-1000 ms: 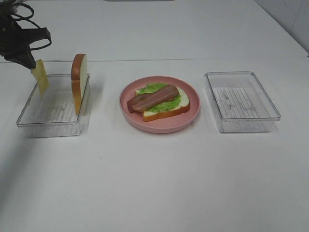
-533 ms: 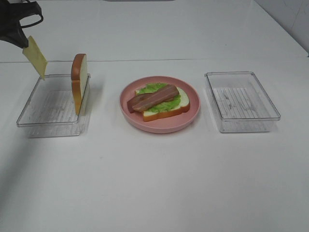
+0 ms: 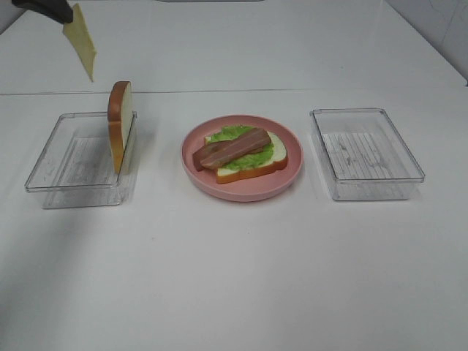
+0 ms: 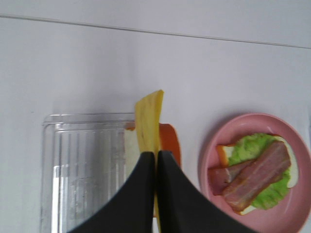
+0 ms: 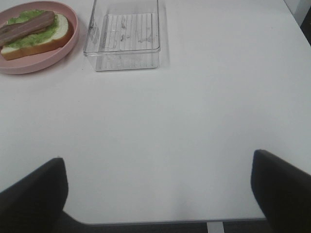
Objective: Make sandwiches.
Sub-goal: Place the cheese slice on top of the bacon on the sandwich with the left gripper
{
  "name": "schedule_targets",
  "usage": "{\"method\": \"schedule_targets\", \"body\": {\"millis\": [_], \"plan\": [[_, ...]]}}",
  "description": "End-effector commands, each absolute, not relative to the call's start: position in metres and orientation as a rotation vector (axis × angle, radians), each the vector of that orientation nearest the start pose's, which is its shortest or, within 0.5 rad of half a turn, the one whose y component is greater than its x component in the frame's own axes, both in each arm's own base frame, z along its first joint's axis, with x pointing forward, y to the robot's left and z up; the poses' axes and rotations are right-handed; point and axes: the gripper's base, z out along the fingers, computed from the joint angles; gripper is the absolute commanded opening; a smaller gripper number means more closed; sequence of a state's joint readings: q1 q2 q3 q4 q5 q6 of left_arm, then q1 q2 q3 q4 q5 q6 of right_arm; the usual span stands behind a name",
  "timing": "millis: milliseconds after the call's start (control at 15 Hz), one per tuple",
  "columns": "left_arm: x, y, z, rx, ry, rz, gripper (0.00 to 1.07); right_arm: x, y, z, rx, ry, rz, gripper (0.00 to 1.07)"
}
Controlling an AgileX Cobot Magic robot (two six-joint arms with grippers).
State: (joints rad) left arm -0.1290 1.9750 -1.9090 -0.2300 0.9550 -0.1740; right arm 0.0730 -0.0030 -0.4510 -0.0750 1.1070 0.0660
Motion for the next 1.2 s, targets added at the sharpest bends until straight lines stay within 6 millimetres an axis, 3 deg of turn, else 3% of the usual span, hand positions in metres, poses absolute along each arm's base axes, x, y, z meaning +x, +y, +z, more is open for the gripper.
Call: {"method": "schedule_targets", "body": {"millis": [67, 267, 533, 667, 733, 1000, 1200], "plan": [[0.439, -0.101, 0.340, -0.112, 2.475, -0.478, 0.00, -0.006, -0.006, 0.260, -0.005, 2.092, -0.011, 0.99], [0.430, -0.154, 0.358, -0.021, 2.384, -0.636, 0.00, -0.006, -0.006, 0.260, -0.005, 2.092, -0.011, 0.99], [0.421, -0.205, 0.353, 0.041, 2.333, -0.733, 0.00, -0.006, -0.006, 0.260, -0.005, 2.092, -0.011, 0.99], [0.420, -0.222, 0.343, 0.068, 2.343, -0.756, 0.00, -0.006, -0.006, 0.260, -0.005, 2.092, -0.011, 0.99], [0.419, -0.246, 0.328, 0.080, 2.344, -0.816, 0.00, -0.006, -0.006, 0.260, -0.005, 2.092, -0.011, 0.99], [0.419, -0.278, 0.300, 0.073, 2.368, -0.909, 0.00, -0.006, -0.006, 0.260, -0.005, 2.092, -0.011, 0.99], [0.427, -0.296, 0.258, 0.056, 2.418, -0.907, 0.00, -0.006, -0.006, 0.260, -0.005, 2.092, -0.011, 0.99]]}}
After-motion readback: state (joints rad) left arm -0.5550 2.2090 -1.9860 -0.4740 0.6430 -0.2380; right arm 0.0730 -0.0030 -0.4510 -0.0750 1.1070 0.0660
